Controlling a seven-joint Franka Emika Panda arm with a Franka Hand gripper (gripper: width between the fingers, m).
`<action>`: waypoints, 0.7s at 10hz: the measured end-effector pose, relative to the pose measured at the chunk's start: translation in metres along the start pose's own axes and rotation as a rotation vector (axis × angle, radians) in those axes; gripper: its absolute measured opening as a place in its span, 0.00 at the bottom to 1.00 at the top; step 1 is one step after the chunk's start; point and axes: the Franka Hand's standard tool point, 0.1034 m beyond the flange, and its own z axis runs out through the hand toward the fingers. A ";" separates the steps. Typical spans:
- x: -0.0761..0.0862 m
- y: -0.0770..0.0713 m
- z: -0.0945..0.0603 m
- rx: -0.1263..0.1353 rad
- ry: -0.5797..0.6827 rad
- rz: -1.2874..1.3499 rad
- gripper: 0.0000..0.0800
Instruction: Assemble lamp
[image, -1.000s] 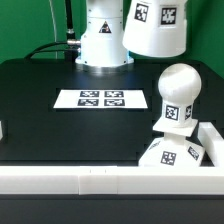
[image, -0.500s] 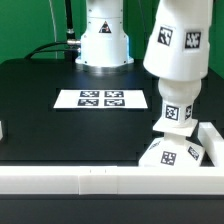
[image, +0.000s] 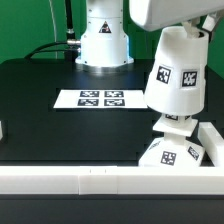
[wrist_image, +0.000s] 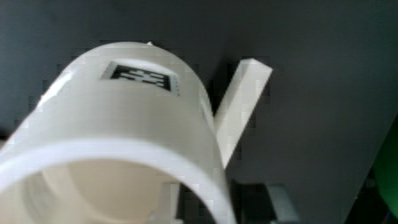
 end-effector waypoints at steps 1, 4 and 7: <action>-0.002 0.000 0.006 0.000 -0.001 0.001 0.06; -0.010 0.001 0.019 0.003 -0.014 0.002 0.06; -0.013 0.001 0.021 0.006 -0.023 0.004 0.18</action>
Offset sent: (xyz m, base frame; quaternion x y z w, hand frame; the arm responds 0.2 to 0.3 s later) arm -0.0189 -0.0058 -0.0108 -0.0054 0.0043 -0.0221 0.9997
